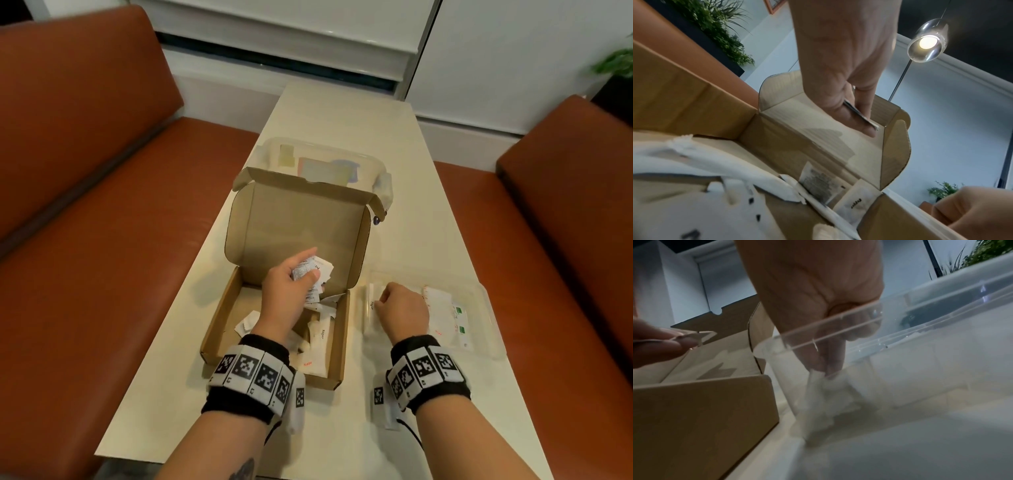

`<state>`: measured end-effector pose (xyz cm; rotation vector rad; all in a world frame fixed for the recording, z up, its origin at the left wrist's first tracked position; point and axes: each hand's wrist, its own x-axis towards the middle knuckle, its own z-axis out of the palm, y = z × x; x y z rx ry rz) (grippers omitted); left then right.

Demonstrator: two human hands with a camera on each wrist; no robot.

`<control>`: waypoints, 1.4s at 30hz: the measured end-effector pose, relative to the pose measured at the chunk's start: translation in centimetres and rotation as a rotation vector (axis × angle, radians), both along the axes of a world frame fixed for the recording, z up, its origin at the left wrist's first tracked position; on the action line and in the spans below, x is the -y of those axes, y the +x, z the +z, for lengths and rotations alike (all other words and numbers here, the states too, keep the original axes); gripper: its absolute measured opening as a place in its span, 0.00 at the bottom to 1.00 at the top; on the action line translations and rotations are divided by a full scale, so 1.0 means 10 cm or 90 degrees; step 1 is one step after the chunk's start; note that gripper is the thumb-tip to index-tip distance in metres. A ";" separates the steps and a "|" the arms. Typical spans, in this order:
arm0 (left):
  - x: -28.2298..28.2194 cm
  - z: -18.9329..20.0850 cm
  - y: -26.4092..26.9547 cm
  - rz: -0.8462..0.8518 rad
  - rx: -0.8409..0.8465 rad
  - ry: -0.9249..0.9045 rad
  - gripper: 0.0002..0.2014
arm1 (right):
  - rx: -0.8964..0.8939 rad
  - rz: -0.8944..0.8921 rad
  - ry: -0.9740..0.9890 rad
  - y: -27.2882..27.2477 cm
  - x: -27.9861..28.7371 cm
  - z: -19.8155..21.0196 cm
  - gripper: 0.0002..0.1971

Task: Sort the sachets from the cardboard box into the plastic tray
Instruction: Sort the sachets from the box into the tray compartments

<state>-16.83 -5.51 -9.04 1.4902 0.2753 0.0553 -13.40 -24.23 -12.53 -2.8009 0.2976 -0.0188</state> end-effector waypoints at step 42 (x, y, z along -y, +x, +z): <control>1.66 0.13 -0.04 -0.066 -0.005 0.082 0.19 | -0.085 0.132 0.609 -0.16 1.29 0.44 0.16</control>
